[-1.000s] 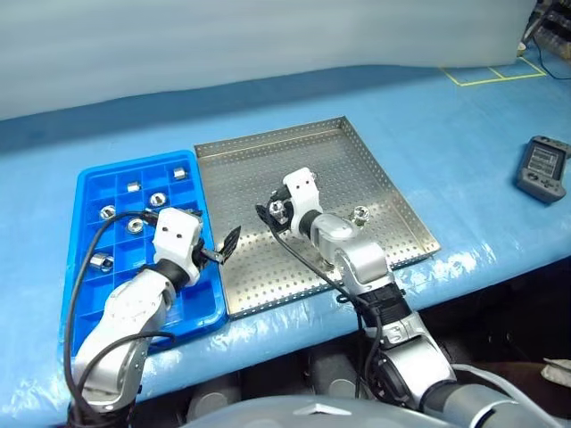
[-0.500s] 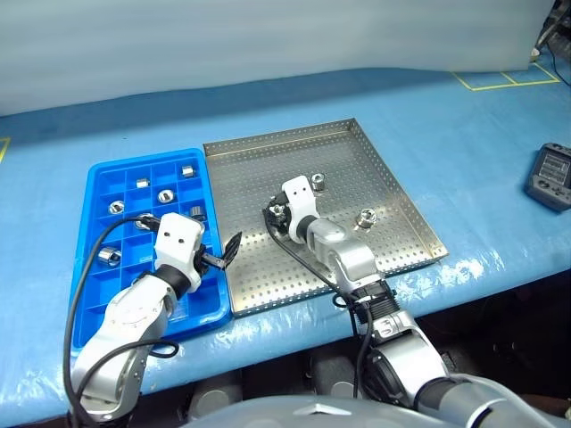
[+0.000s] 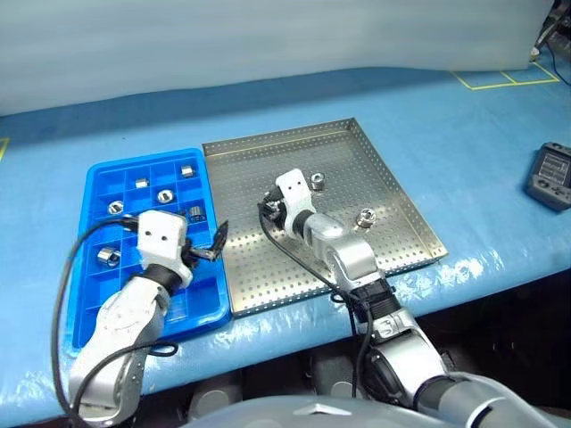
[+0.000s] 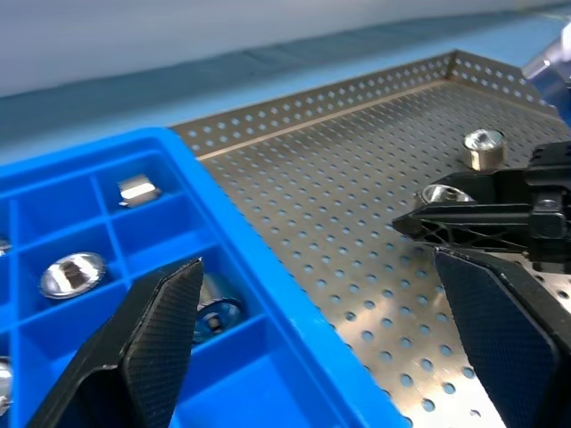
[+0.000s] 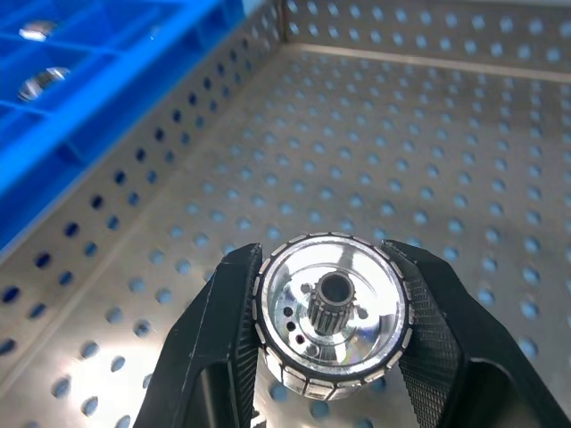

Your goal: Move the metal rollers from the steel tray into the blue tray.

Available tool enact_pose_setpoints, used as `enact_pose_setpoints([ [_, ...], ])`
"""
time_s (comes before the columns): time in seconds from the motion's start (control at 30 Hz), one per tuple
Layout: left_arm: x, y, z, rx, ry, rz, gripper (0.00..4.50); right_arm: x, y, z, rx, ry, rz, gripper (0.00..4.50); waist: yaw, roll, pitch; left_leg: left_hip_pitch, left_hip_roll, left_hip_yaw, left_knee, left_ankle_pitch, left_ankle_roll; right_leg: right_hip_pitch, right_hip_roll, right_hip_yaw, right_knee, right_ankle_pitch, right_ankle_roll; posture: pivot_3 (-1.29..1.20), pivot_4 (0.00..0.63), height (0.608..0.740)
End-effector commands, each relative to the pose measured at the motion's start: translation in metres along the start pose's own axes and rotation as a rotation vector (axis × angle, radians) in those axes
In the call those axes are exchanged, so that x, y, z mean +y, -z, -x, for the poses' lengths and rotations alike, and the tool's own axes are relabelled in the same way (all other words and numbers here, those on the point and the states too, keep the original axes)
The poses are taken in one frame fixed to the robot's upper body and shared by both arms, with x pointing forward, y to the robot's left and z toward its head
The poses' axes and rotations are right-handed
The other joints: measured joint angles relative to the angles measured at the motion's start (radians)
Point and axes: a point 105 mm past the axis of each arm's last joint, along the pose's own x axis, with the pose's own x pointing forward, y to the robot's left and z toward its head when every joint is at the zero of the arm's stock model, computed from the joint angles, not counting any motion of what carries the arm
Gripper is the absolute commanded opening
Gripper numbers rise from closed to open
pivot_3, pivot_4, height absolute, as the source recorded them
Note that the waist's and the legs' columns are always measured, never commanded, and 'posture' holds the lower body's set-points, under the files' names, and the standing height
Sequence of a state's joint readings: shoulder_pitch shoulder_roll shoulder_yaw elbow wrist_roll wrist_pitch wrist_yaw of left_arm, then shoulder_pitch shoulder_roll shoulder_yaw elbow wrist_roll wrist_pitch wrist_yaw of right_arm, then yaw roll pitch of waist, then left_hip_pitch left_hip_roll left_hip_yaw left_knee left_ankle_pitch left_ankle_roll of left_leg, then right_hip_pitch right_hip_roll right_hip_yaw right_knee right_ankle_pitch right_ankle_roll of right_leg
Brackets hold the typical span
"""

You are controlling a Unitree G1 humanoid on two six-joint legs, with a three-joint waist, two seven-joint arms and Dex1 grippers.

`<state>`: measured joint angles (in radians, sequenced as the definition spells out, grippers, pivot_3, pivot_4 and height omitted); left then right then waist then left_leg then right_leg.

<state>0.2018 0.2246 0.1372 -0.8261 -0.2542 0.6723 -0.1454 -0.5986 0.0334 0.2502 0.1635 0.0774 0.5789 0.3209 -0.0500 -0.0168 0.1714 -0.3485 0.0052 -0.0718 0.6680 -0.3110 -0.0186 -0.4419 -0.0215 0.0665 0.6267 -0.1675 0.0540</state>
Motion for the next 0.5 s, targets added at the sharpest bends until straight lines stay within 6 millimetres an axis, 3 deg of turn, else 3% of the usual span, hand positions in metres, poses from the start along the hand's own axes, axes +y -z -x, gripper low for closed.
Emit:
enact_pose_setpoints([
  [0.03,0.019,-0.020,0.023,-0.103,-0.146,-0.017,4.50,0.033,-0.045,-0.004,-0.122,-0.119,0.064,1.72,0.009,0.000,0.000,0.000,0.000,0.000,-0.001,0.000,0.000,0.000,0.000,0.000,0.000,0.000,0.000,0.21,0.150,0.740],
  [0.23,0.037,-0.016,0.053,-0.103,-0.308,-0.021,4.50,0.069,-0.063,-0.009,-0.162,-0.261,0.101,1.72,0.068,0.000,0.000,0.000,0.000,-0.004,-0.005,0.001,-0.001,-0.001,0.000,-0.005,0.000,-0.003,-0.004,0.29,0.150,0.740],
  [0.5,0.042,0.003,0.082,-0.065,-0.422,0.004,4.50,0.117,-0.046,-0.016,-0.119,-0.425,0.117,1.72,0.113,-0.001,0.000,-0.001,0.000,-0.006,-0.005,0.002,-0.003,0.000,-0.001,-0.009,-0.001,-0.010,-0.006,0.37,0.150,0.740],
])
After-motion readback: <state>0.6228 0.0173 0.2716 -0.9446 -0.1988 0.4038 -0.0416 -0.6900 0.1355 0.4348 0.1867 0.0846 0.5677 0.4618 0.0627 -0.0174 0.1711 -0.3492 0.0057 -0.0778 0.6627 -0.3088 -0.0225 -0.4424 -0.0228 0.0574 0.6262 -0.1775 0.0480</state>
